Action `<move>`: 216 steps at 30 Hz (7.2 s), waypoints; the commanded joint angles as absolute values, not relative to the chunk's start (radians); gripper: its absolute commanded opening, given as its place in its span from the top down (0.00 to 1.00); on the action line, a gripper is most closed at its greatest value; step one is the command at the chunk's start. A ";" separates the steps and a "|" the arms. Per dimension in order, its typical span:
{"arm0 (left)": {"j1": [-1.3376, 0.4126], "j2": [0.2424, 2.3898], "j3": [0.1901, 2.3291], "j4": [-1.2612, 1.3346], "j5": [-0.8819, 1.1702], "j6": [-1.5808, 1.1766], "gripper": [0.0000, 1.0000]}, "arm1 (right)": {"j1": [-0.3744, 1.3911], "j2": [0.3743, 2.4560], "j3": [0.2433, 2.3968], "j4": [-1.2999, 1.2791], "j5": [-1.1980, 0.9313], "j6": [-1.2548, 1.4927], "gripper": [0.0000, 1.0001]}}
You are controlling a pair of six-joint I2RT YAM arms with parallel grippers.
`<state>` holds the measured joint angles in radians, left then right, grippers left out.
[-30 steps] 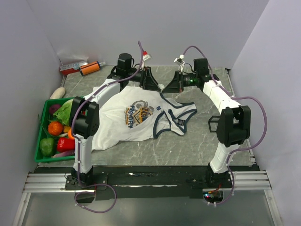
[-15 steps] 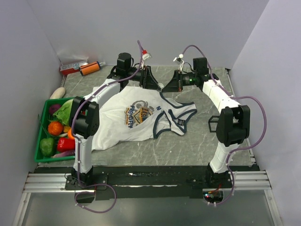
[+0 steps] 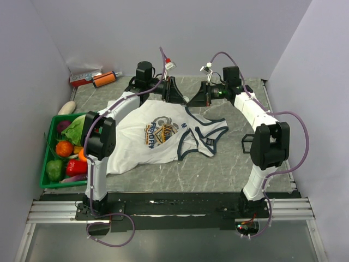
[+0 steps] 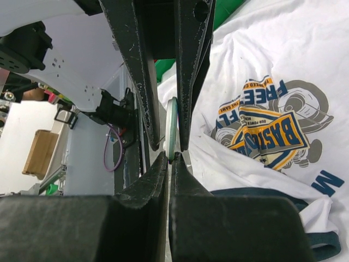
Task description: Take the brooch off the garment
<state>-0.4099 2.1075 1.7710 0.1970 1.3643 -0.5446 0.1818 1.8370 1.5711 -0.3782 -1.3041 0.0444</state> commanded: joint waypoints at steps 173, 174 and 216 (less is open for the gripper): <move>-0.347 2.069 1.588 -0.511 0.753 0.155 0.32 | -0.215 1.603 1.074 -0.700 0.015 -1.092 1.00; -0.345 2.072 1.591 -0.511 0.753 0.150 0.32 | -0.210 1.605 1.072 -0.698 0.017 -1.089 1.00; -0.357 2.072 1.589 -0.514 0.755 0.146 0.32 | -0.109 1.577 1.055 -0.816 -0.086 -0.893 0.48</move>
<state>-0.3500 2.0930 1.5906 -0.5270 0.7383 0.1448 -0.1177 1.6329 1.0222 -0.7441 -0.0471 -0.9459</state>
